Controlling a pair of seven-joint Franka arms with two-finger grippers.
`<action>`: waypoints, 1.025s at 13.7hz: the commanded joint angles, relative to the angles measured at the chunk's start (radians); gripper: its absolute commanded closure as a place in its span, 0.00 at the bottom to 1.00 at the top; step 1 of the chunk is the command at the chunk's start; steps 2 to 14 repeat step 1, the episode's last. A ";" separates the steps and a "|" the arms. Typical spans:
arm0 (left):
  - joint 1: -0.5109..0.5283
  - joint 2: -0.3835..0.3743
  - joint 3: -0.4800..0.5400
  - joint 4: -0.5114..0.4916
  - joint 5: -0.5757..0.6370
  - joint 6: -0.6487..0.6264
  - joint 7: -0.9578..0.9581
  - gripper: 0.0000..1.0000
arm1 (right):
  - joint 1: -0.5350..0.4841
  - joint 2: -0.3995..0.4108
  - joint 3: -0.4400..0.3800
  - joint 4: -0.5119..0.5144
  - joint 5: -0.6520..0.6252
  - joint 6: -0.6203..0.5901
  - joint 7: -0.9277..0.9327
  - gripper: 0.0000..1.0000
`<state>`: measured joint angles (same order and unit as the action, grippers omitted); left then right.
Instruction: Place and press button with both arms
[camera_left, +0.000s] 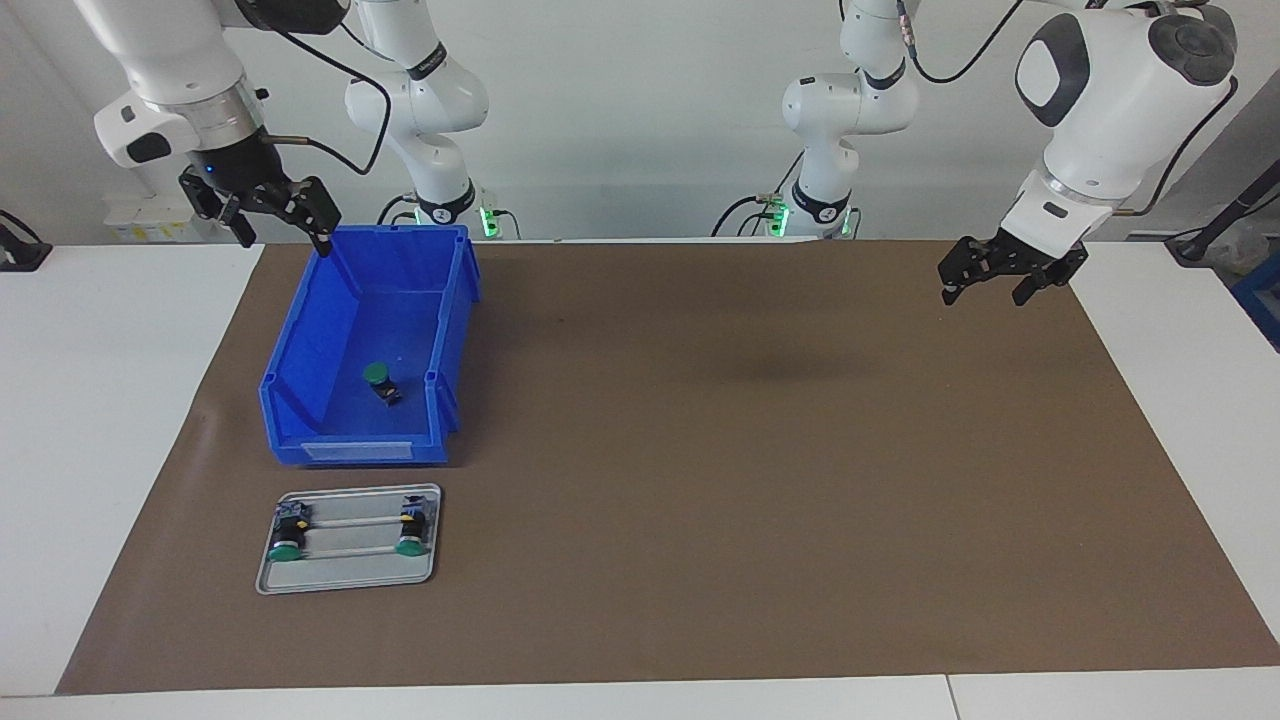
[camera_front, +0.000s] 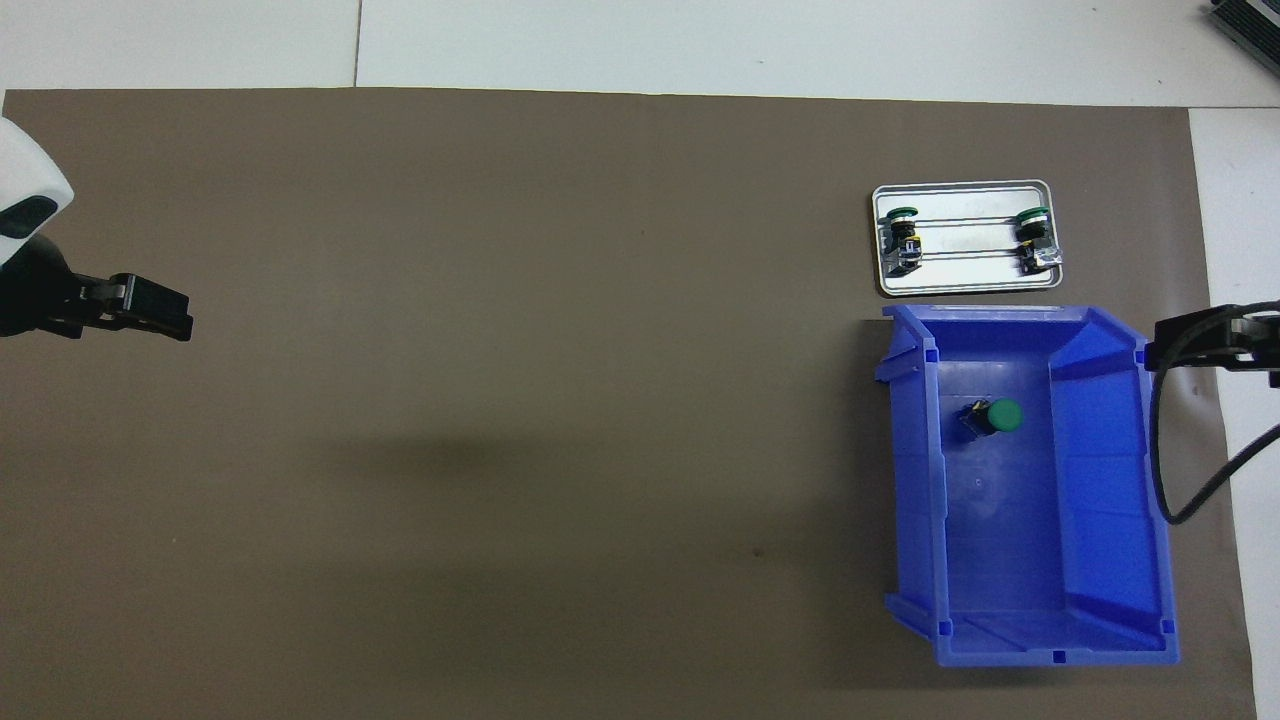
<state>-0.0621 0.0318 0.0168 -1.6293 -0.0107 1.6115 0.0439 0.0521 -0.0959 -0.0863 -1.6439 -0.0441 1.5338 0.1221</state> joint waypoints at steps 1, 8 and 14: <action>0.004 -0.024 -0.003 -0.024 0.020 -0.005 -0.006 0.00 | -0.009 -0.024 -0.003 -0.028 0.024 0.019 -0.038 0.00; 0.004 -0.024 -0.003 -0.024 0.020 -0.005 -0.006 0.00 | -0.009 -0.024 -0.003 -0.028 0.024 0.019 -0.038 0.00; 0.004 -0.024 -0.003 -0.024 0.020 -0.005 -0.006 0.00 | -0.009 -0.024 -0.003 -0.028 0.024 0.019 -0.038 0.00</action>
